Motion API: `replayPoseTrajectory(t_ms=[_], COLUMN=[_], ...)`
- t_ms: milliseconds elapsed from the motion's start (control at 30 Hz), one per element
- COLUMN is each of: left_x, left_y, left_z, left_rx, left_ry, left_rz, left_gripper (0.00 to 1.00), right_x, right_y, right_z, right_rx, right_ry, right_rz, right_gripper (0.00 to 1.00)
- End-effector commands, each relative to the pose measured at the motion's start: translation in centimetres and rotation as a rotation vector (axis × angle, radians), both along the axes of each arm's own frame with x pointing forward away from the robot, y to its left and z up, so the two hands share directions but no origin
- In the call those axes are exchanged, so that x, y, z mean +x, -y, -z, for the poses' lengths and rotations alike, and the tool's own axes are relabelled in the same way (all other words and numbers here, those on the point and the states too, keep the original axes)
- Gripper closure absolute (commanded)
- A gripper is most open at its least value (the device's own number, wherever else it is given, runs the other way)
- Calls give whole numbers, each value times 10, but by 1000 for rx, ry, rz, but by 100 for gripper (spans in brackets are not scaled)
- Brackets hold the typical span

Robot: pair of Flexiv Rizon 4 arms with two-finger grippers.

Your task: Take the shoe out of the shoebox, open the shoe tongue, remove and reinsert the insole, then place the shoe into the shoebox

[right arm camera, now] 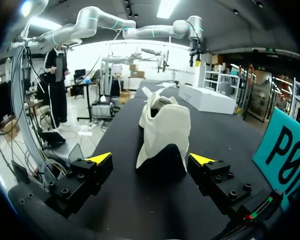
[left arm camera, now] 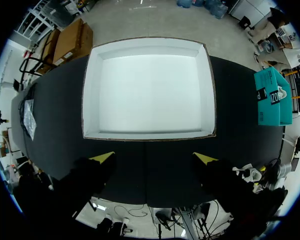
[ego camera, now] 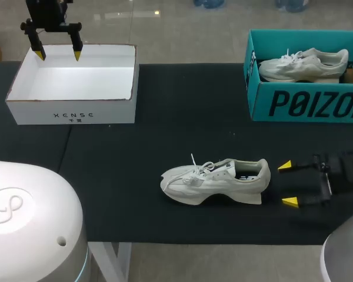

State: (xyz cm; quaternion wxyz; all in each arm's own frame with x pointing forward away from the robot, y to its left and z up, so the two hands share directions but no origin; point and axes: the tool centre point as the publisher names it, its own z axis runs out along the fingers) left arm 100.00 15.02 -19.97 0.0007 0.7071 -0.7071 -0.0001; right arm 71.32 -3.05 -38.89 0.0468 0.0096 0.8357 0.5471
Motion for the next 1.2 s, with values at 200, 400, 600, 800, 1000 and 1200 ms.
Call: replayPoseTrajectory(t_ms=[200, 400, 600, 800, 1000, 1200], left_x=[0, 0, 0, 0, 0, 0], left_y=[0, 0, 0, 0, 0, 0], left_z=[0, 0, 0, 0, 0, 0], left_rx=[1, 1, 1, 1, 1, 1], left_ry=[0, 0, 0, 0, 0, 0], left_rz=[0, 0, 0, 0, 0, 0], left_gripper=[0, 0, 0, 0, 0, 0], right_x=[17, 23, 26, 31, 36, 38], right_y=[-12, -17, -21, -26, -34, -42], right_z=[9, 13, 23, 26, 29, 34], right_rx=[19, 21, 25, 28, 28, 30], right_ry=[-39, -46, -57, -65, -69, -77], right_rz=[4, 4, 4, 2, -9, -15], right_gripper=[0, 0, 0, 0, 0, 0])
